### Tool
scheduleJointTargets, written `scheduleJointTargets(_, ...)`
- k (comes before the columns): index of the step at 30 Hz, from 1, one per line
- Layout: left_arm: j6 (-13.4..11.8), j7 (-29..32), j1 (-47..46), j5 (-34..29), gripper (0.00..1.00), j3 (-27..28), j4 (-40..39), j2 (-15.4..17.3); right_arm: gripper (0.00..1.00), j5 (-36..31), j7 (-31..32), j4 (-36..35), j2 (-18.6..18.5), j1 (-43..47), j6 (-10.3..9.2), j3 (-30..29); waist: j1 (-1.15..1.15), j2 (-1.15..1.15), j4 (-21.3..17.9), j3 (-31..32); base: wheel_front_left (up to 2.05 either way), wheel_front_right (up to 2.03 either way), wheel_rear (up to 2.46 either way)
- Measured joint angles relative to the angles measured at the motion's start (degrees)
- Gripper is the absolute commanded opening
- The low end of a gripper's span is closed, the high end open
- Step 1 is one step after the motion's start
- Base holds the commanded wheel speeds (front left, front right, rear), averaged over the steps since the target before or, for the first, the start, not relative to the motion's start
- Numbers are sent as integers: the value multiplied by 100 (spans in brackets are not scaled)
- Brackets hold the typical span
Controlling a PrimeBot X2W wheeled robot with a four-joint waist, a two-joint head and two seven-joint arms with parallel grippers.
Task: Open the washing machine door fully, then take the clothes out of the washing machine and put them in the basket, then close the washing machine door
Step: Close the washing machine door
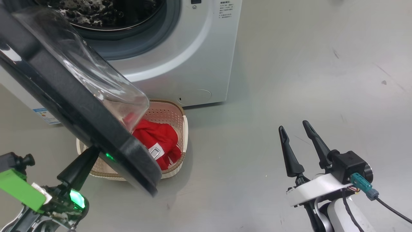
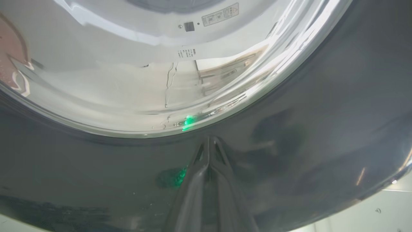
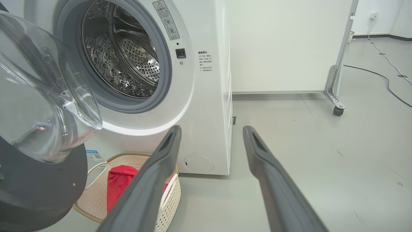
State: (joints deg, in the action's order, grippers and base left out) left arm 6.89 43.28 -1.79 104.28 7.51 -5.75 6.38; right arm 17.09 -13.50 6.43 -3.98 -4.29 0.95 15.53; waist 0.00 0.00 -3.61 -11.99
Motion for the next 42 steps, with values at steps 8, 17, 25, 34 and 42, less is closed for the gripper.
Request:
scheduleJointTargets(8,0,-157,-398,-235,0,-87,104,-87,100,36,-13,19,30,-27,14,29,0,0,-340,-172,0,0,0)
scheduleJointTargets(17,0,-465,-961,-605,0,-87,355,-142,100,55,-51,71,45,-204,52,62,0,0,-649,-406,0,0,0)
scheduleJointTargets(25,0,-811,-1472,-864,0,-46,677,-159,100,115,-55,110,63,-263,76,123,0,0,-947,-597,0,0,0)
scheduleJointTargets(34,0,-1126,-2314,-1288,0,-87,1090,-163,100,165,-69,136,85,-478,96,157,0,0,-1251,-859,0,0,0)
scheduleJointTargets(42,-5,-1421,-2981,-1489,0,-60,1506,-105,100,301,-69,133,108,-639,101,163,0,0,-1510,-1073,0,0,0)
